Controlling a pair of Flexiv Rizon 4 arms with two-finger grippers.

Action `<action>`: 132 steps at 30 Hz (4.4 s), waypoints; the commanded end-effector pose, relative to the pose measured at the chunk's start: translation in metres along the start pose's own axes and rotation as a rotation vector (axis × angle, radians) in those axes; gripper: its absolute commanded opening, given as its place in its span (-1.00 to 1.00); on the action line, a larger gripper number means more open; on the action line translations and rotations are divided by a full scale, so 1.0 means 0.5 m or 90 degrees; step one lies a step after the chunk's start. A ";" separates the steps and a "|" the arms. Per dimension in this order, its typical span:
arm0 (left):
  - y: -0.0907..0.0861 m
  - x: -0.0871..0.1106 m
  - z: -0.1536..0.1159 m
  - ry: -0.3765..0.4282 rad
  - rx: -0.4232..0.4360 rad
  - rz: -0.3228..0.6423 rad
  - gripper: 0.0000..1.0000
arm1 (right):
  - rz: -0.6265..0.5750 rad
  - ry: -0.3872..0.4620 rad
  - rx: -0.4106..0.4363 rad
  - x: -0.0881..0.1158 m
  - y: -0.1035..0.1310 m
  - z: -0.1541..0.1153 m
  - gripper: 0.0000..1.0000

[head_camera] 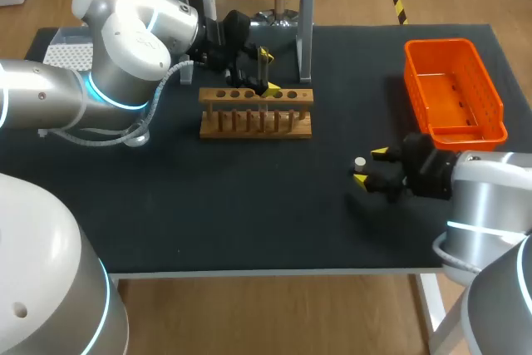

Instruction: Invert the test tube, pick up the pipette, mount the tip to pipette, aspirate from beaker and dispense into the tube, eject the tip, return the pipette, and cap with the stopper.

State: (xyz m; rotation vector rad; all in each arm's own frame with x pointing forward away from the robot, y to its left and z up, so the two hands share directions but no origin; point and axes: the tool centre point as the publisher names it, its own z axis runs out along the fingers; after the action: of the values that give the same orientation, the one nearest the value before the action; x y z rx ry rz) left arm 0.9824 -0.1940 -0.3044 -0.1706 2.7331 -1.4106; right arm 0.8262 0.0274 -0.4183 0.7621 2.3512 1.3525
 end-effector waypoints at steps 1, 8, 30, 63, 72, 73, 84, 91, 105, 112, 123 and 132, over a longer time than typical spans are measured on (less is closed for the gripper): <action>0.000 -0.002 0.001 0.001 -0.001 -0.001 1.00 | 0.001 -0.005 0.004 -0.002 0.000 0.012 0.50; 0.000 -0.002 0.001 0.001 -0.001 -0.001 1.00 | 0.002 -0.010 0.004 -0.009 0.002 0.021 0.46; 0.000 -0.002 0.001 0.001 -0.001 -0.001 1.00 | 0.005 -0.023 0.005 -0.029 0.005 0.050 0.21; 0.000 -0.002 0.001 0.001 -0.001 -0.001 1.00 | 0.013 -0.032 0.008 -0.031 -0.003 0.058 -0.19; 0.000 -0.002 0.001 0.001 -0.001 -0.001 1.00 | 0.015 -0.030 0.008 -0.032 -0.004 0.059 -0.43; 0.000 -0.002 0.001 0.001 -0.001 -0.001 1.00 | 0.015 -0.030 0.008 -0.032 -0.004 0.059 -0.44; 0.000 -0.002 0.001 0.001 -0.001 -0.001 1.00 | 0.015 -0.030 0.010 -0.032 -0.005 0.060 -0.89; 0.000 -0.002 0.001 0.001 -0.001 -0.001 1.00 | 0.015 -0.028 0.008 -0.031 -0.005 0.060 -1.00; 0.000 -0.002 0.001 0.001 -0.001 -0.001 1.00 | -0.031 0.038 -0.021 -0.033 0.103 0.033 -1.00; 0.000 -0.002 0.001 0.001 -0.001 -0.001 1.00 | -0.094 0.107 -0.021 -0.028 0.199 0.015 -1.00; 0.000 -0.002 0.001 0.001 -0.001 -0.001 1.00 | -0.163 0.169 -0.035 -0.004 0.314 -0.001 -1.00; 0.000 -0.002 0.001 0.001 -0.001 -0.001 1.00 | -0.163 0.169 -0.035 -0.004 0.314 -0.001 -1.00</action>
State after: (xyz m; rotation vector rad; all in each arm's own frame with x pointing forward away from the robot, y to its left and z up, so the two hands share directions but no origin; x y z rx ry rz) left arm 0.9824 -0.1940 -0.3044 -0.1706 2.7331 -1.4107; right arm 0.8704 0.0923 -0.2840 0.3076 2.4318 1.4466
